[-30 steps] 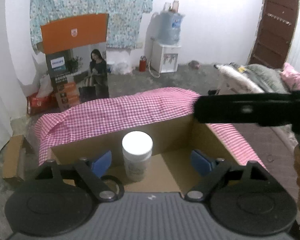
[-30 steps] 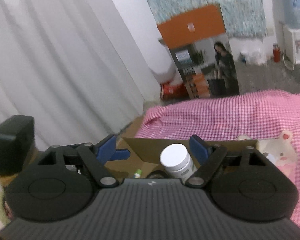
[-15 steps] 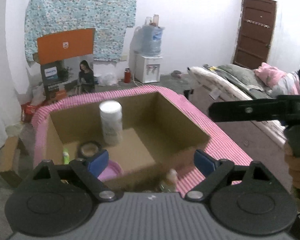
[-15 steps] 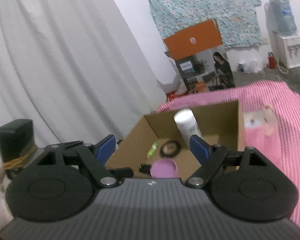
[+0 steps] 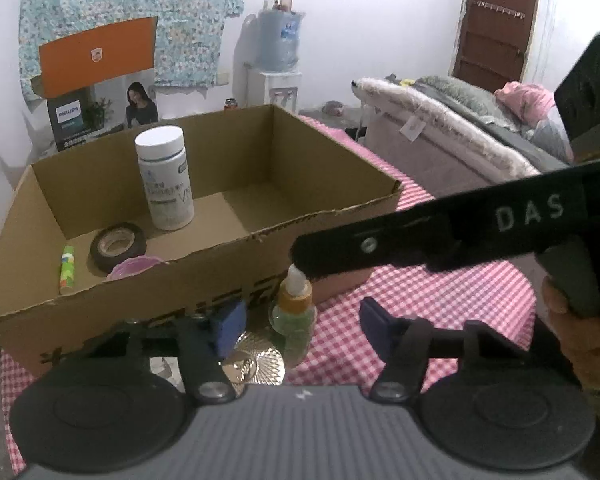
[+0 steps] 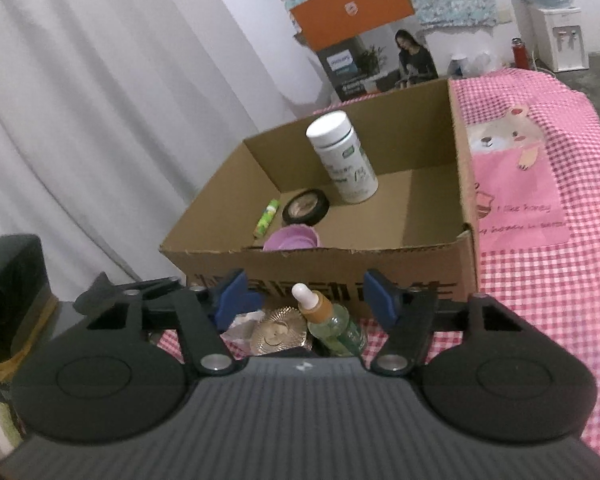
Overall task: Organize rigid objects
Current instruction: 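Lower the white bottle into the box, open the right gripper, withdraw, then close the right gripper on the green dropper bottle beside the box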
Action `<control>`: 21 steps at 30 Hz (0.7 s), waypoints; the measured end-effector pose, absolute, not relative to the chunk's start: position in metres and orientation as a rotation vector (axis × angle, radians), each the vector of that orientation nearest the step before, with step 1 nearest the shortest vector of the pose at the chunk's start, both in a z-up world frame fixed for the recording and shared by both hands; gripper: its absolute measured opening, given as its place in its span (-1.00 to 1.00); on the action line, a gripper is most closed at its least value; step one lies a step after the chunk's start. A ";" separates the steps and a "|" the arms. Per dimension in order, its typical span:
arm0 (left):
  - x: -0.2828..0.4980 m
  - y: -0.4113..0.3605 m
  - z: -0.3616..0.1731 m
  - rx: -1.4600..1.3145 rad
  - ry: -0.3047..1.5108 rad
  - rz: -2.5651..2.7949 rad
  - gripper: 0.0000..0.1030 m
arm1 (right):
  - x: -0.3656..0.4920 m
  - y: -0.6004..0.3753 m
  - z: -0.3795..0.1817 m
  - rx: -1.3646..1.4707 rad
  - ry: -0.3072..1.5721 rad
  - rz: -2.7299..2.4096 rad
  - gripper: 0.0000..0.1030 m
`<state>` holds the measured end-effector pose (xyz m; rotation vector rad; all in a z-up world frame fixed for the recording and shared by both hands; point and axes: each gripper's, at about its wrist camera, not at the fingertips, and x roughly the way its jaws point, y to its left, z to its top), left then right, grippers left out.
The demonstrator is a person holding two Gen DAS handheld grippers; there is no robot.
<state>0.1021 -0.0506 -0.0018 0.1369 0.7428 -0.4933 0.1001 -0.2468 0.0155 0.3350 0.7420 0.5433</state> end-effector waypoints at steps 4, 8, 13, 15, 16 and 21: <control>0.109 -0.053 -0.011 0.153 0.753 -0.487 0.08 | 0.113 -0.236 0.003 0.306 0.778 0.556 -0.01; 0.113 -0.054 -0.015 0.157 0.766 -0.502 -0.10 | 0.127 -0.232 -0.007 0.300 0.815 0.560 -0.17; 0.118 -0.058 -0.023 0.153 0.791 -0.517 -0.15 | 0.135 -0.229 -0.017 0.311 0.844 0.576 -0.37; 0.117 -0.060 -0.024 0.158 0.790 -0.512 -0.15 | 0.134 -0.228 -0.016 0.299 0.841 0.579 -0.38; 0.118 -0.061 -0.024 0.157 0.790 -0.511 -0.15 | 0.134 -0.227 -0.016 0.295 0.839 0.580 -0.38; 0.117 -0.063 -0.024 0.127 0.796 -0.529 -0.15 | 0.131 -0.233 -0.014 0.290 0.841 0.573 -0.39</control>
